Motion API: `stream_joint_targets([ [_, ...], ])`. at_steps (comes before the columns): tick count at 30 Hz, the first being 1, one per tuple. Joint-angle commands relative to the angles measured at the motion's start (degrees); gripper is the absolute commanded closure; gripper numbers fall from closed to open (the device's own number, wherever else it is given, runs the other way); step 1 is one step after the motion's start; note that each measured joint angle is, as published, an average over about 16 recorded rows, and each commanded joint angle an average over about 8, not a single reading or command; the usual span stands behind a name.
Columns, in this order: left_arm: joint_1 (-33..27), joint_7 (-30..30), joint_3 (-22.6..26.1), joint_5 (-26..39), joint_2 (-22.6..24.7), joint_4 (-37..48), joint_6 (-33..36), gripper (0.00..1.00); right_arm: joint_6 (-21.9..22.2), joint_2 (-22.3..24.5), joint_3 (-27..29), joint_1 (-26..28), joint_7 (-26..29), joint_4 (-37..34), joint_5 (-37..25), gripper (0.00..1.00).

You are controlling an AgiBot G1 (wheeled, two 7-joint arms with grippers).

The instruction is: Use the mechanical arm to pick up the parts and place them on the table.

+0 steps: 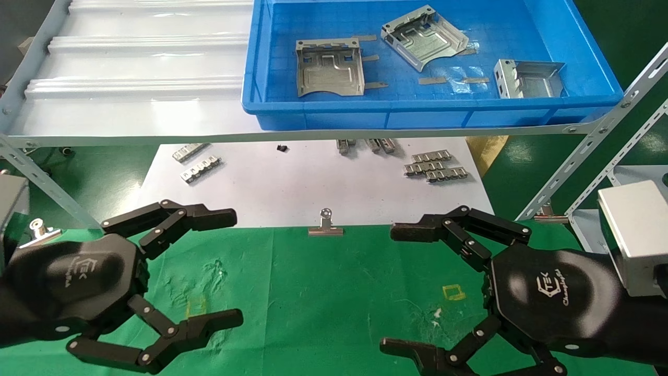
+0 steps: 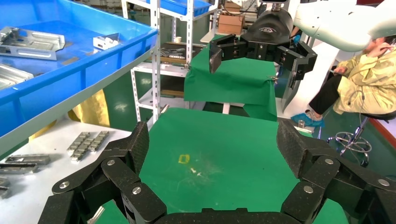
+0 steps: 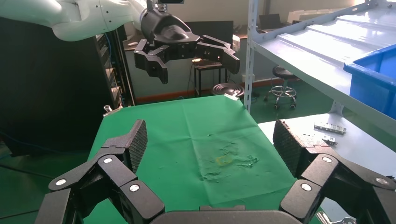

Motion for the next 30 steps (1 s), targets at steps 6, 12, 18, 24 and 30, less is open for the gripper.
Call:
stream_joint_targets([
  [6,0.0,0.0,0.0,0.0,0.0,0.0,0.0,0.91,0.0,0.0,0.0,0.0,0.0,0.0,0.0,0.0],
  [12,0.0,0.0,0.0,0.0,0.0,0.0,0.0,1.0,0.0,0.0,0.0,0.0,0.0,0.0,0.0,0.0],
  [18,0.0,0.0,0.0,0.0,0.0,0.0,0.0,1.0,0.0,0.0,0.0,0.0,0.0,0.0,0.0,0.0],
  [24,0.0,0.0,0.0,0.0,0.0,0.0,0.0,1.0,0.0,0.0,0.0,0.0,0.0,0.0,0.0,0.0],
  [30,0.0,0.0,0.0,0.0,0.0,0.0,0.0,1.0,0.0,0.0,0.0,0.0,0.0,0.0,0.0,0.0],
])
